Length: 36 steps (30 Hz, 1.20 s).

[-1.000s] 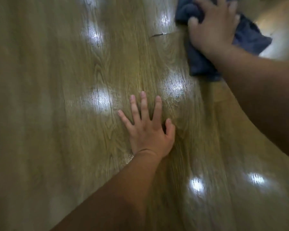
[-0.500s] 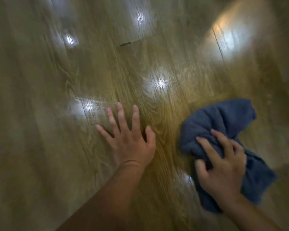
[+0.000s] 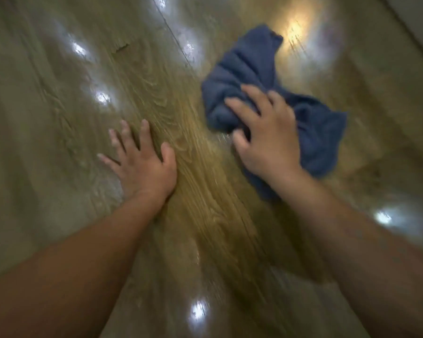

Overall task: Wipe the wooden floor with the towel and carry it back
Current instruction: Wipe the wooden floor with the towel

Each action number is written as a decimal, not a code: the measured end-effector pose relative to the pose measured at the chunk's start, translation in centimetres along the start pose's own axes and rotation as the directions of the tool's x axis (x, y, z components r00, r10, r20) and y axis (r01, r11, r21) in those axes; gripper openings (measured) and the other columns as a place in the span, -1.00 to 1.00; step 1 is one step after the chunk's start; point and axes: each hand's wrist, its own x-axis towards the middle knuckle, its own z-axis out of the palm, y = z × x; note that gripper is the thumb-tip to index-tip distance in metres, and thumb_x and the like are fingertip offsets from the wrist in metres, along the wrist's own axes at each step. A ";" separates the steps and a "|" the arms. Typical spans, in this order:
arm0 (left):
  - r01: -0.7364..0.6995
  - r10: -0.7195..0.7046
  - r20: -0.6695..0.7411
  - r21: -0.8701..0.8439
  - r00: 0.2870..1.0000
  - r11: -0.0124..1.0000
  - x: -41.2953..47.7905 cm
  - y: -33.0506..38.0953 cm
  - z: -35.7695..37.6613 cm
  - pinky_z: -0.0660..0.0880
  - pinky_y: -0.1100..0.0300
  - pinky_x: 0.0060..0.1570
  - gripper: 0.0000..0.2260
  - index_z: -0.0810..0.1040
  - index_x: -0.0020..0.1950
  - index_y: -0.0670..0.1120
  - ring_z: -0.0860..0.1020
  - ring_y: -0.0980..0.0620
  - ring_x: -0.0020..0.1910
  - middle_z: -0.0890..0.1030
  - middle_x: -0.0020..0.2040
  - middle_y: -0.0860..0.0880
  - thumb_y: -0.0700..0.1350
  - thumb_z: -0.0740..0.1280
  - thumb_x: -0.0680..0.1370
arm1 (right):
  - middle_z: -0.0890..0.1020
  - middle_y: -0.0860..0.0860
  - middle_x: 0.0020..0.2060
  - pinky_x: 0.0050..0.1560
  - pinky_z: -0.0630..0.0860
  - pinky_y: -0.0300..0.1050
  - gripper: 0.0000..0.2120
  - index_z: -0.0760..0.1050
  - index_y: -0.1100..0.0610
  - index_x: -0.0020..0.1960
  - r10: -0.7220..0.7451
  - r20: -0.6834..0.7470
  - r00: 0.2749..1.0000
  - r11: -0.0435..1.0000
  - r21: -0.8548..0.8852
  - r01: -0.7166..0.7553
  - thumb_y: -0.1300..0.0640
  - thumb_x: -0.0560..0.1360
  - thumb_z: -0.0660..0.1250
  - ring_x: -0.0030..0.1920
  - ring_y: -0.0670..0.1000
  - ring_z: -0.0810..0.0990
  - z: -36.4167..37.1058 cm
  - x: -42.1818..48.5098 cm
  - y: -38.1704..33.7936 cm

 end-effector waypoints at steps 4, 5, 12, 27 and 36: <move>-0.537 0.542 0.024 0.171 0.840 0.826 2.3 2.8 -1.5 -0.02 -0.46 0.43 -0.45 0.34 0.48 0.02 0.18 -0.21 0.55 0.33 0.52 -0.10 0.09 0.10 0.49 | 0.51 0.05 0.38 0.14 0.46 0.23 -0.50 0.50 -0.07 0.32 0.155 0.022 0.988 0.986 -0.065 -0.154 0.05 0.38 0.26 0.18 0.34 0.53 -6.5 -21.0 3.1; -0.554 0.555 0.031 0.118 0.832 0.824 3.5 4.9 -1.9 -0.04 -0.43 0.45 -0.46 0.33 0.49 0.04 0.16 -0.17 0.56 0.31 0.54 -0.07 0.11 0.10 0.51 | 0.51 0.05 0.35 0.12 0.45 0.21 -0.52 0.50 -0.07 0.28 0.150 0.001 0.989 0.980 -0.132 -0.149 0.04 0.36 0.24 0.13 0.33 0.55 -7.3 -24.0 3.9; -0.502 0.497 0.083 0.065 0.864 0.862 5.4 12.7 1.1 -0.24 -0.40 0.46 -0.41 0.06 0.60 0.20 -0.12 -0.11 0.62 -0.02 0.65 0.01 0.26 0.01 0.56 | 0.62 0.11 0.20 0.04 0.52 0.27 -0.59 0.59 -0.03 0.13 0.415 0.179 0.892 0.893 -0.270 -0.361 0.00 0.32 0.23 0.02 0.33 0.58 -5.9 -15.5 6.8; -0.537 0.533 0.073 0.040 0.843 0.843 5.8 12.5 0.7 -0.06 -0.48 0.42 -0.39 0.27 0.56 0.14 0.07 -0.21 0.60 0.19 0.61 -0.06 0.22 0.16 0.50 | 0.32 -0.06 0.51 0.35 0.25 0.10 -0.48 0.37 -0.16 0.45 0.193 0.033 0.981 0.977 -0.094 -0.189 -0.11 0.49 0.13 0.40 0.20 0.33 2.6 28.7 5.4; -0.545 0.541 0.089 0.031 0.837 0.838 6.1 12.3 0.4 -0.02 -0.51 0.39 -0.37 0.26 0.56 0.13 0.10 -0.25 0.58 0.20 0.60 -0.09 0.23 0.17 0.49 | 0.56 0.08 0.31 0.14 0.42 0.24 -0.53 0.51 -0.06 0.27 0.208 0.027 0.978 0.975 -0.080 -0.206 0.04 0.36 0.25 0.16 0.36 0.53 -3.7 -2.9 5.3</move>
